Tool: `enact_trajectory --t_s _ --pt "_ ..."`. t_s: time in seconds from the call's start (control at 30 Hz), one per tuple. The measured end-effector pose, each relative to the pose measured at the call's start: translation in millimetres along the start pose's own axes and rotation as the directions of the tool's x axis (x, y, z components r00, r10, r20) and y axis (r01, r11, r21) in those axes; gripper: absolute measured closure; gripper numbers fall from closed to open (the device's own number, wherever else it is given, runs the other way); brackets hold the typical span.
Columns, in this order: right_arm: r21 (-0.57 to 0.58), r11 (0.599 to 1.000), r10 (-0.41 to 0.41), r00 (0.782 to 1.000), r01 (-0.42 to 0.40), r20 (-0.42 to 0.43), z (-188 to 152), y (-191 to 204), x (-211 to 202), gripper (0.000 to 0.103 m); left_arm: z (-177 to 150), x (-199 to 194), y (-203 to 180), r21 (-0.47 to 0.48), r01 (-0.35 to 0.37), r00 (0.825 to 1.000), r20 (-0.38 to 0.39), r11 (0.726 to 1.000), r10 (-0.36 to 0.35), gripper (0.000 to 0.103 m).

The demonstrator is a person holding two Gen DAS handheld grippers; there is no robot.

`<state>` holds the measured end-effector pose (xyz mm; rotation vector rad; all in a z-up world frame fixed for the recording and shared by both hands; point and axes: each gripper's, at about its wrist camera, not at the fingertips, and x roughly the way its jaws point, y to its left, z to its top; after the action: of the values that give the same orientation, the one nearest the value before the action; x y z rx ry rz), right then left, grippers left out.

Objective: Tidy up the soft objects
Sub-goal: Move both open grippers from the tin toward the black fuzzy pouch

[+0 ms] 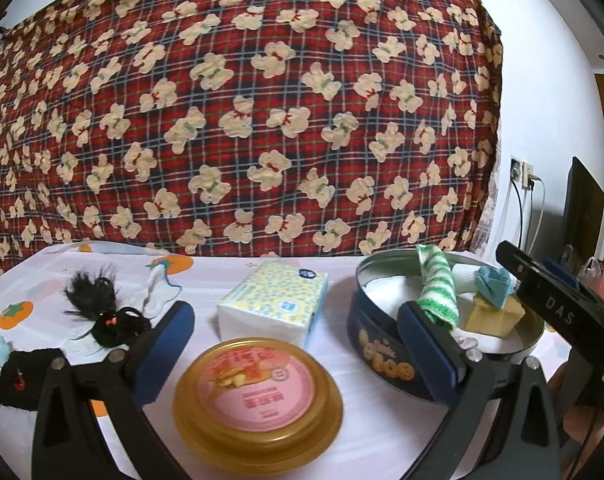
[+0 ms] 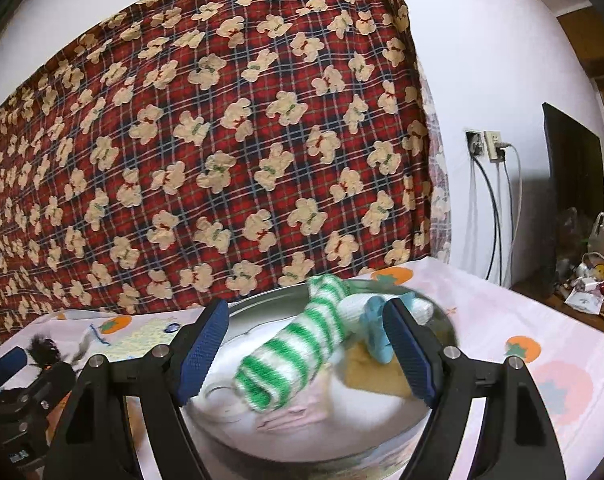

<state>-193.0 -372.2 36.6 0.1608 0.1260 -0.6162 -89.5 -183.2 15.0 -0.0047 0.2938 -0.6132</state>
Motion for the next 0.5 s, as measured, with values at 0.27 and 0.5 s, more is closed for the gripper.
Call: enact_trajectory --t_s 0.27,0.5 --pt "-0.024 0.997 0.076 0.997 -0.077 -0.01 -8 41 -9 0.022 -1 -8 26 -0.032 -0.027 1.0 0.002 0.999 0.027 0.0" --pt "-0.027 0.989 0.146 0.989 -0.147 -0.026 -15 74 -15 0.022 -4 -19 64 -0.069 -0.083 0.997 -0.008 0.994 0.082 0.0"
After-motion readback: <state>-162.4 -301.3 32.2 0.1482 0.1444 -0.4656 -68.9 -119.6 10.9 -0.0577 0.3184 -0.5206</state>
